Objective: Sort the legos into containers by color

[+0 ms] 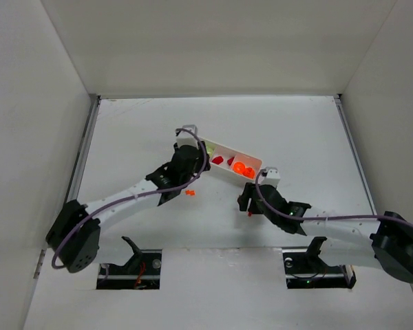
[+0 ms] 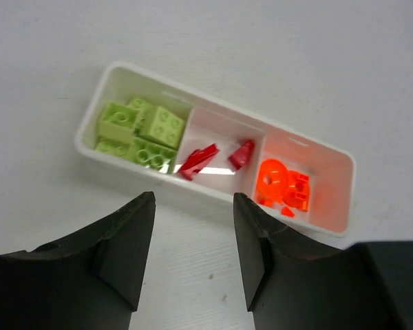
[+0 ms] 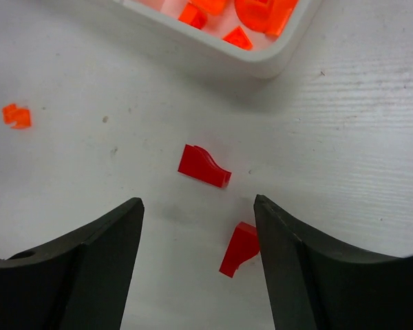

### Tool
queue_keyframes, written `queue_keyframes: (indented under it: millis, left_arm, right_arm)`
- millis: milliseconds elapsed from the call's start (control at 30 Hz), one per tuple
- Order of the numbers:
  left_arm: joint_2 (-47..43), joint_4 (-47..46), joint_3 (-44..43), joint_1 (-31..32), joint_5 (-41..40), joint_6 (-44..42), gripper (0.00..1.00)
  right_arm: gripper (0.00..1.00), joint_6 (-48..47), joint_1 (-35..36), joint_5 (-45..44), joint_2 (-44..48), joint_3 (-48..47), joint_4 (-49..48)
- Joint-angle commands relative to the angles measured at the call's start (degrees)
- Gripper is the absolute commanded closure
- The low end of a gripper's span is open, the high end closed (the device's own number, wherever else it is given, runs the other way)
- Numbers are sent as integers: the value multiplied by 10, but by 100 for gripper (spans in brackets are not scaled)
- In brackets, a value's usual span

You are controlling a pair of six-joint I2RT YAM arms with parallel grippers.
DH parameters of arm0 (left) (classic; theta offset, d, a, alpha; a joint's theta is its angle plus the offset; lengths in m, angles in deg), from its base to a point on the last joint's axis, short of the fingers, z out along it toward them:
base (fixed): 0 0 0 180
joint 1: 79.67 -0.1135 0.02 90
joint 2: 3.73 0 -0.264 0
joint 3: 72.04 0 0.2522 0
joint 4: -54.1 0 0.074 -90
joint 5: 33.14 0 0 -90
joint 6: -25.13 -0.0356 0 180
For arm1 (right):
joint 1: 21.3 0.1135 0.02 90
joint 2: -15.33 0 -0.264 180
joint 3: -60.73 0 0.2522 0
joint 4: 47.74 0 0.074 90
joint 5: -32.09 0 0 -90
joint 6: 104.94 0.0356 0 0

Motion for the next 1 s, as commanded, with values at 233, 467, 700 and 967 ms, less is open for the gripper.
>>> queue_keyframes:
  millis: [233, 467, 700, 967]
  left_arm:
    - [-128, -32, 170, -59, 2, 5, 53]
    - [-154, -63, 222, -62, 1, 18, 53]
    - [-156, -84, 251, -63, 2, 33, 53]
    - [-154, -94, 255, -54, 3, 33, 53]
  right_arm:
    - [31, 18, 3, -19, -104, -94, 22]
    - [41, 29, 4, -28, -173, -156, 81]
    - [39, 38, 21, -96, -190, -188, 156]
    - [43, 51, 35, -101, -255, -214, 175]
